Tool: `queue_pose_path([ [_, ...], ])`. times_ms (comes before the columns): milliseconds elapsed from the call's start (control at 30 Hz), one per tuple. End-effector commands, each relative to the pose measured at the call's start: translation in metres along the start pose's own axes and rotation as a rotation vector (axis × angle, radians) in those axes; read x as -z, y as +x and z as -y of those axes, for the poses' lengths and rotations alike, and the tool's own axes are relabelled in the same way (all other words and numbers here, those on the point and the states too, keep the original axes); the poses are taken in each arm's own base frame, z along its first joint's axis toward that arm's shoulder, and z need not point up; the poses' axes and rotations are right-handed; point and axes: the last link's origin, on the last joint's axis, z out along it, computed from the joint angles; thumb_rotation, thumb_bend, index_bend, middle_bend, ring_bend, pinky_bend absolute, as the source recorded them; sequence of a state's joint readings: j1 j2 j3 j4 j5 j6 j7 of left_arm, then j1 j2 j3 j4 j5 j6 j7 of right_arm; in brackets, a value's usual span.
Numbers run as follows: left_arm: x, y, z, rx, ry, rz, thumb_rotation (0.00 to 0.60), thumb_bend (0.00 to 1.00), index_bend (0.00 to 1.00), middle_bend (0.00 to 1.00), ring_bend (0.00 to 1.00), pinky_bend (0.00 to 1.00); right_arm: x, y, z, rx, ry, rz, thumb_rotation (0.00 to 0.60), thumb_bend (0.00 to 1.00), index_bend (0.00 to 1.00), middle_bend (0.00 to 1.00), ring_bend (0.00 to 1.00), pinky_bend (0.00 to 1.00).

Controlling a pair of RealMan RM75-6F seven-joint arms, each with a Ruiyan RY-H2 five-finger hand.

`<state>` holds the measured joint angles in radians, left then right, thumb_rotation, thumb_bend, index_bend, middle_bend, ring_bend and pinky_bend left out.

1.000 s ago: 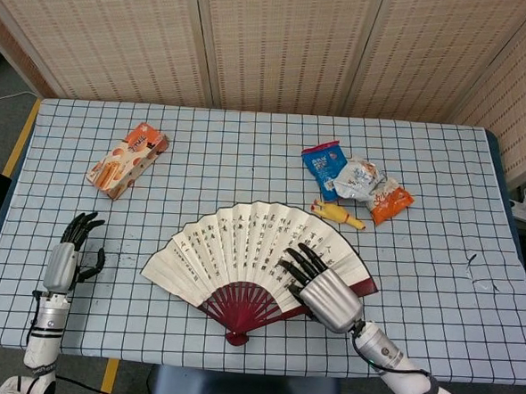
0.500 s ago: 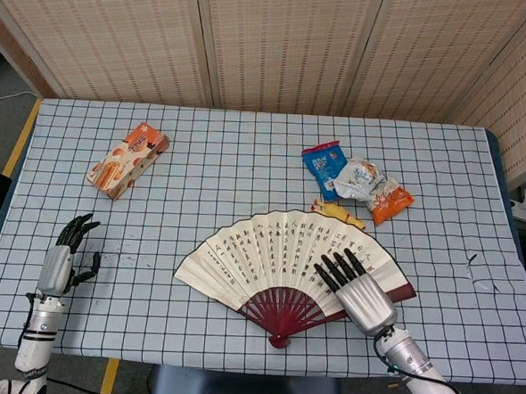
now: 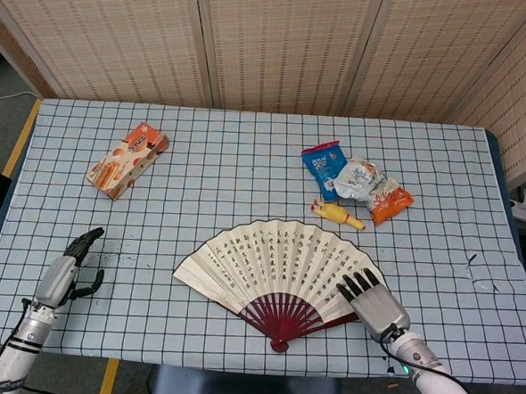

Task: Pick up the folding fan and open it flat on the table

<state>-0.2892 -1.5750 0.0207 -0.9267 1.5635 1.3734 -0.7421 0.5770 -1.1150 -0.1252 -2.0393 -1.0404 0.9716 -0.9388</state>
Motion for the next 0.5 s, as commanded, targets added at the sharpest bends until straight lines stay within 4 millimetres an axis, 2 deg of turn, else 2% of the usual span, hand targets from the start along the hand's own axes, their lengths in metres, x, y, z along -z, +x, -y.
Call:
queue_pose_path([
  [33,0.041,0.04,0.0,-0.233,0.076,0.085,0.6,0.51,0.0,0.0,0.0,0.05,0.024,0.005,-0.023,-0.268,-0.121,-0.155,0.6,0.07,0.0,0.0,0.0,0.0],
  [133,0.062,0.072,-0.025,-0.368,0.13,0.002,0.6,0.51,0.0,0.0,0.0,0.05,0.046,-0.003,-0.052,-0.363,-0.226,-0.386,0.6,0.07,0.0,0.0,0.0,0.0],
  [267,0.086,0.096,-0.044,-0.506,0.162,-0.146,0.6,0.51,0.0,0.0,0.0,0.04,0.079,-0.03,-0.074,-0.387,-0.399,-0.514,0.6,0.07,0.0,0.0,0.0,0.0],
  [367,0.09,0.101,-0.054,-0.533,0.065,-0.212,0.6,0.51,0.0,0.0,0.0,0.03,0.097,-0.046,-0.077,-0.355,-0.461,-0.537,0.599,0.07,0.0,0.0,0.0,0.0],
  [500,0.093,0.1,-0.054,-0.571,0.009,-0.259,0.6,0.5,0.0,0.0,0.0,0.01,0.106,-0.055,-0.083,-0.382,-0.476,-0.546,0.598,0.07,0.0,0.0,0.0,0.0],
])
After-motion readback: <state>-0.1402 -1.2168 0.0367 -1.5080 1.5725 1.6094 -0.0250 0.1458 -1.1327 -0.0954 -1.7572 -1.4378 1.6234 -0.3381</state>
